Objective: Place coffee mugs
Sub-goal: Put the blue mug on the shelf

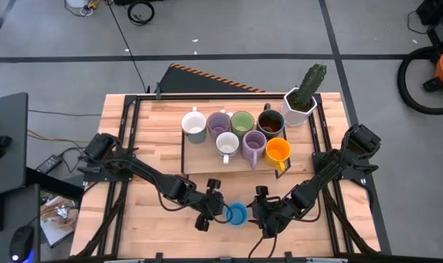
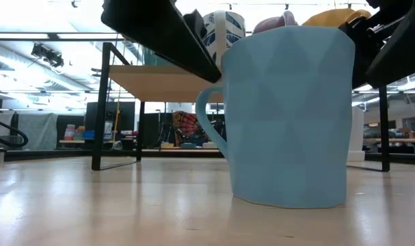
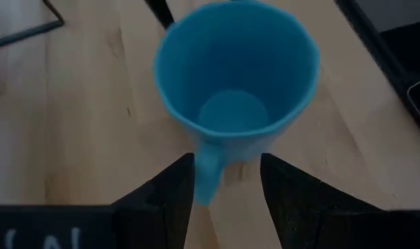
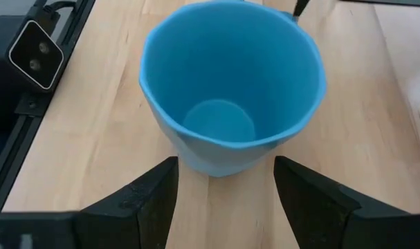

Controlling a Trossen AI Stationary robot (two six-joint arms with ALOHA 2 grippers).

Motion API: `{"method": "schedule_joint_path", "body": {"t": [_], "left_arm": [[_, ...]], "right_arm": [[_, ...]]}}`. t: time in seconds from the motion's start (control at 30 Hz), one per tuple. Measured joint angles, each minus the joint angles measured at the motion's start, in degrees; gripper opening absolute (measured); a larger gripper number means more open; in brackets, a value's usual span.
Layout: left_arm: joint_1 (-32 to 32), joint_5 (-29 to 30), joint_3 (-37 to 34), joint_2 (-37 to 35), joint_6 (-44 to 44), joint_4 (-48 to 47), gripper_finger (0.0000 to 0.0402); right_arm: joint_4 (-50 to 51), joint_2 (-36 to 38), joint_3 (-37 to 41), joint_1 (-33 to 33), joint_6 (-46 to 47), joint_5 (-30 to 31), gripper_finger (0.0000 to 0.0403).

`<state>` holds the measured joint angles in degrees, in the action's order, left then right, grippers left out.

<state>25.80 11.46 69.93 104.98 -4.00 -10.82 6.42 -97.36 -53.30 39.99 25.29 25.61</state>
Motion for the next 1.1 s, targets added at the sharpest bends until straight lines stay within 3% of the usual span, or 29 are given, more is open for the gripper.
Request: {"method": "schedule_joint_path", "body": {"t": [0.63,1.1], "left_arm": [[1.0,-5.8,0.0,1.8,-4.1,2.0,0.0172],[1.4,-4.6,0.0,1.8,-9.0,2.0,0.0172]], "right_arm": [[3.0,0.2,0.0,0.0,0.0,0.1,0.0244],[11.5,10.9,0.0,0.2,2.1,0.2,0.0244]]}}
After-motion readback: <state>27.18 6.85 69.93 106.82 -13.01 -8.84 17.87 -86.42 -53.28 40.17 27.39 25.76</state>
